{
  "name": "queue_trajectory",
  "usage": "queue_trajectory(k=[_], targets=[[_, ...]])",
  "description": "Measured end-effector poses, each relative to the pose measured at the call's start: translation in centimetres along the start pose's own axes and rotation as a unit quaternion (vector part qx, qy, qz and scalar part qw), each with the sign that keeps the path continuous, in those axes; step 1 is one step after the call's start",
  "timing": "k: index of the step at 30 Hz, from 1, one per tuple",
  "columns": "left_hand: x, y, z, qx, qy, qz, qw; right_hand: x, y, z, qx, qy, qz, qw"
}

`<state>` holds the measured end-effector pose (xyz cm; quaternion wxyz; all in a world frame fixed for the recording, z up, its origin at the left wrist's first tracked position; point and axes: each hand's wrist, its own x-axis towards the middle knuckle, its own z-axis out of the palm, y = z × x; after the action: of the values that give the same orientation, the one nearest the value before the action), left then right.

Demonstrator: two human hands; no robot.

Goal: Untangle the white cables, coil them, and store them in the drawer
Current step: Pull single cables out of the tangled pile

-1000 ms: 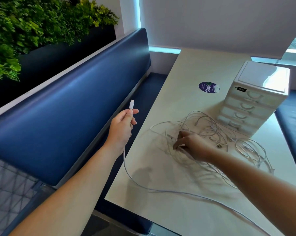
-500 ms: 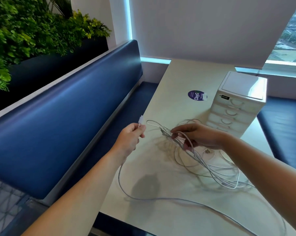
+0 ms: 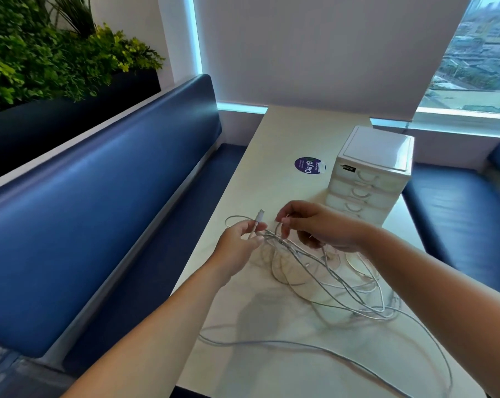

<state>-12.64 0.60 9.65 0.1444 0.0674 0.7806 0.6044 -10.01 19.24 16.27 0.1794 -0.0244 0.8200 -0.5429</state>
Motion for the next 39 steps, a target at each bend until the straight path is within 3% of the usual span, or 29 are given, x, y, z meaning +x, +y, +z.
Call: queue_trajectory(k=[12, 16, 21, 25, 29, 34, 39], targets=[[0.9, 0.7, 2.7, 0.043, 0.022, 0.051, 0.998, -0.8, -1.8, -1.3, 0.031, -0.035, -0.107, 0.993], [1.5, 1.1, 2.7, 0.055, 0.056, 0.056, 0.995, -0.7, -1.4, -2.2, 0.066, 0.0, -0.133, 0.989], [1.5, 1.4, 2.8, -0.001, 0.048, 0.063, 0.997, -0.2, -0.1, -2.9, 0.064, 0.002, -0.104, 0.992], [1.5, 1.1, 3.2, 0.039, 0.026, 0.075, 0.996, -0.4, 0.1, -2.3, 0.089, 0.0, -0.093, 0.992], [1.8, 0.3, 2.9, 0.041, 0.056, 0.066, 0.995, -0.6, 2.0, -1.5, 0.1, 0.009, -0.003, 0.995], [1.3, 0.0, 3.2, 0.025, 0.045, 0.065, 0.997, 0.1, 5.4, -0.2, -0.037, -0.005, 0.043, 0.998], [1.0, -0.6, 2.7, 0.043, 0.046, 0.058, 0.996, 0.6, 5.7, 0.2, -0.176, 0.077, -0.003, 0.981]])
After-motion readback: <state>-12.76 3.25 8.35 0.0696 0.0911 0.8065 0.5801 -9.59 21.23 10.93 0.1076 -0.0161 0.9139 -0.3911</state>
